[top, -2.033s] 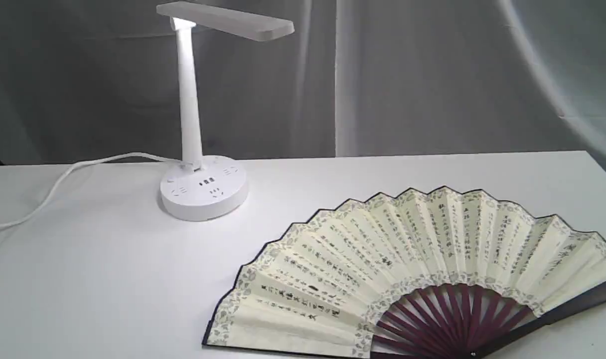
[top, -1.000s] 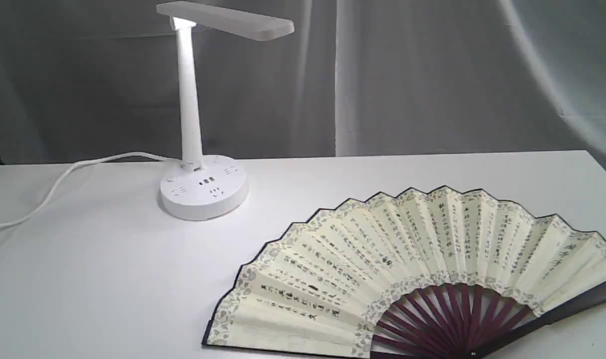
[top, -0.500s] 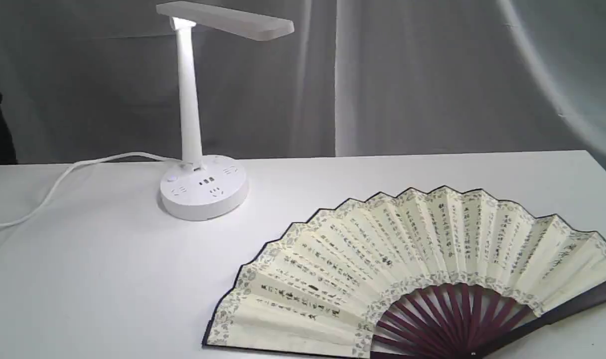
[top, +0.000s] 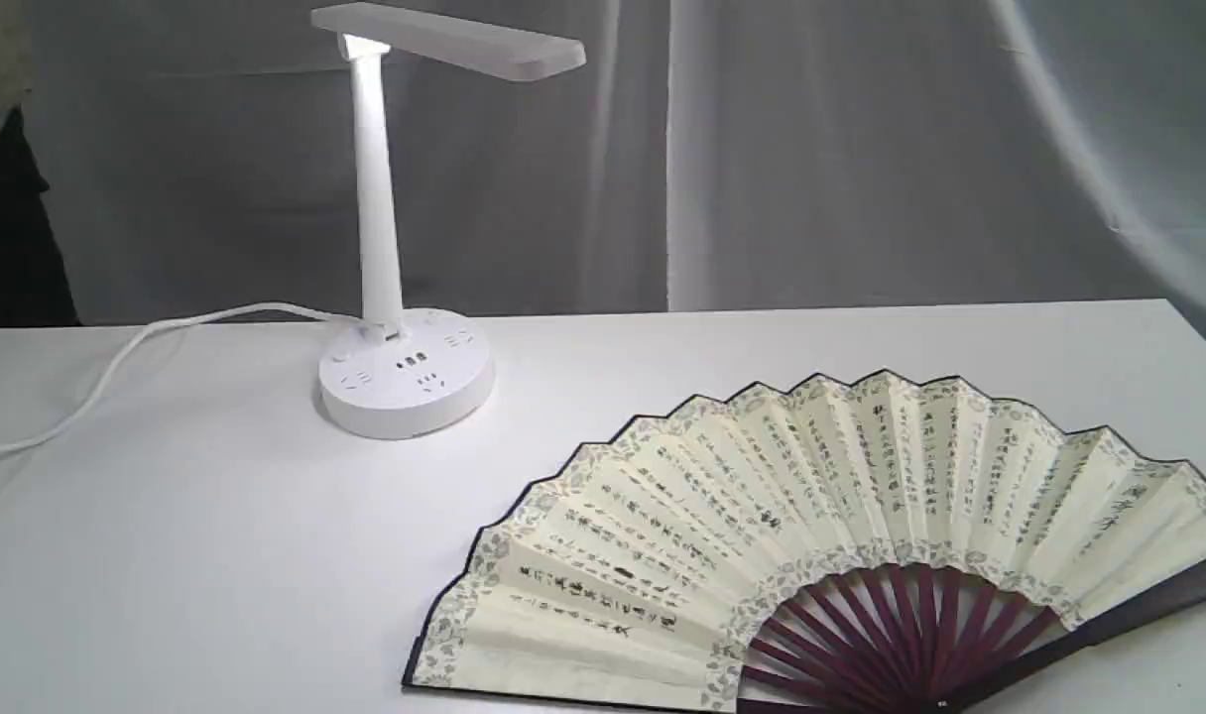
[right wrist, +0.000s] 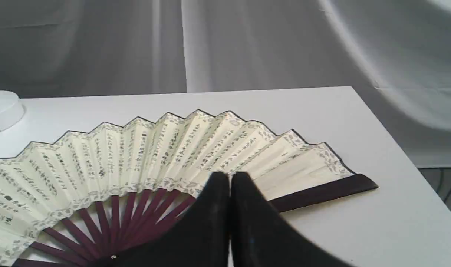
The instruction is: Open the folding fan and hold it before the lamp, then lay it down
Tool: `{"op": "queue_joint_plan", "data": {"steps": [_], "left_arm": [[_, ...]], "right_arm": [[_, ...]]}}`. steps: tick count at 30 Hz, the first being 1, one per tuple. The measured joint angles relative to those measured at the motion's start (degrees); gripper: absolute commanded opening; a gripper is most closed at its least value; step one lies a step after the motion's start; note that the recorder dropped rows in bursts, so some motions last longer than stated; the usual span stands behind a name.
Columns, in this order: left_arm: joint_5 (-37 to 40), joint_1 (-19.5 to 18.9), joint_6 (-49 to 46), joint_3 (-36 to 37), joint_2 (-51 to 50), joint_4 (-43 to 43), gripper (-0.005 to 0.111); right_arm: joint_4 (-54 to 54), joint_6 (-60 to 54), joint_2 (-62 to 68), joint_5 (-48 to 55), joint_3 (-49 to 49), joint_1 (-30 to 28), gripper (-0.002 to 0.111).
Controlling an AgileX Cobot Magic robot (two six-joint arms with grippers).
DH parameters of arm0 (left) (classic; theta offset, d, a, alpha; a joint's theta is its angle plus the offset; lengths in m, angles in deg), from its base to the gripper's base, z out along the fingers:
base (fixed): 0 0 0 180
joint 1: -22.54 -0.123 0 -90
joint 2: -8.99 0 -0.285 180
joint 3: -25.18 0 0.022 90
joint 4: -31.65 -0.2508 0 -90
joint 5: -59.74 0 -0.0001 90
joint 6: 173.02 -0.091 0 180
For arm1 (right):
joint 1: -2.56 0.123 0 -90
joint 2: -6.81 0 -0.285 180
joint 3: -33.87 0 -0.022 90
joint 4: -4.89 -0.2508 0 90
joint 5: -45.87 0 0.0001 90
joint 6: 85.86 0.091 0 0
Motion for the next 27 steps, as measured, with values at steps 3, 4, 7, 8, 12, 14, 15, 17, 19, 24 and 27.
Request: {"op": "queue_joint_plan", "data": {"steps": [3,4,7,8,12,14,15,17,19,24,27], "left_arm": [[0.0,0.0,0.0,0.0,0.0,0.0,0.0],[0.0,0.0,0.0,0.0,0.0,0.0,0.0],[0.0,0.0,0.0,0.0,0.0,0.0,0.0],[0.0,0.0,0.0,0.0,0.0,0.0,0.0],[0.0,0.0,0.0,0.0,0.0,0.0,0.0],[0.0,0.0,0.0,0.0,0.0,0.0,0.0],[0.0,0.0,0.0,0.0,0.0,0.0,0.0],[0.0,0.0,0.0,0.0,0.0,0.0,0.0],[0.0,0.0,0.0,0.0,0.0,0.0,0.0],[0.0,0.0,0.0,0.0,0.0,0.0,0.0],[0.0,0.0,0.0,0.0,0.0,0.0,0.0]], "right_arm": [[0.12,-1.51,0.0,0.0,0.0,0.0,0.0],[-0.06,-2.21,0.0,0.0,0.0,0.0,0.0],[-0.33,-4.24,0.0,0.0,0.0,0.0,0.0],[-0.44,-4.59,0.0,0.0,0.0,0.0,0.0],[-2.8,-4.95,0.0,0.0,0.0,0.0,0.0],[-4.25,-4.95,0.0,0.0,0.0,0.0,0.0],[-4.69,-4.95,0.0,0.0,0.0,0.0,0.0],[-5.17,-4.95,0.0,0.0,0.0,0.0,0.0],[-5.4,-4.95,0.0,0.0,0.0,0.0,0.0],[-5.4,-4.95,0.0,0.0,0.0,0.0,0.0],[-5.49,-4.95,0.0,-0.23,0.0,0.0,0.0]]}}
